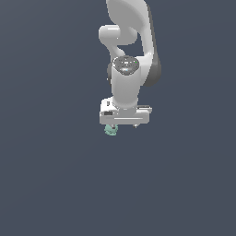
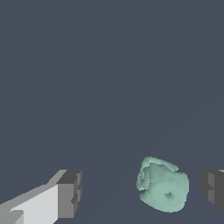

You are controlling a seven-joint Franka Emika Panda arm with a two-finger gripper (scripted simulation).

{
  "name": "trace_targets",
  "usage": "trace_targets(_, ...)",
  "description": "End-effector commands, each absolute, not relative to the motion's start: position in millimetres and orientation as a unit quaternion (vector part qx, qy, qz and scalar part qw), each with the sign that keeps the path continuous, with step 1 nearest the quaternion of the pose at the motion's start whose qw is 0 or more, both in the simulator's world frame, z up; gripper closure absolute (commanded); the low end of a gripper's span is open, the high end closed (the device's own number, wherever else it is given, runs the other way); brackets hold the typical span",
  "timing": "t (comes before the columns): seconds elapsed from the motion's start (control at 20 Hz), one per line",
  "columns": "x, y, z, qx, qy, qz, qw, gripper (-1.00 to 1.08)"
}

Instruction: Pick up the object and move it to a goal position.

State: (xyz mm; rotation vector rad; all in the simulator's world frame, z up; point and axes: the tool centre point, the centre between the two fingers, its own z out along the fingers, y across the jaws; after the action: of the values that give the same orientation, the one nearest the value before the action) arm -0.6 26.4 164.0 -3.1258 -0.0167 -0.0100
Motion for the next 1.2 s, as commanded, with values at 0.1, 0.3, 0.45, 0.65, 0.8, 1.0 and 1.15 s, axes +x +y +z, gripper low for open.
trace_targets(0.1, 0.1, 26.8, 165.1, -1.0, -0.004, -0.005, 0.009, -0.92)
trace_targets(0.3, 4.9, 29.3, 173.1, -1.0, 0.006, -0.015, 0.016, -0.92)
trace_targets(0.45, 7.5, 30.9, 177.5, -1.0, 0.009, -0.02, 0.019, -0.92)
trace_targets(0.65, 6.2, 29.8, 175.5, -1.0, 0.011, -0.018, 0.018, -0.92)
trace_targets(0.8, 2.5, 25.9, 170.2, -1.0, 0.019, -0.018, 0.017, -0.92)
trace_targets(1.0, -7.3, 16.3, 157.1, -0.999, 0.038, -0.015, 0.015, -0.92)
trace_targets(1.15, -18.6, 6.0, 143.4, -0.998, 0.058, -0.012, 0.013, -0.92)
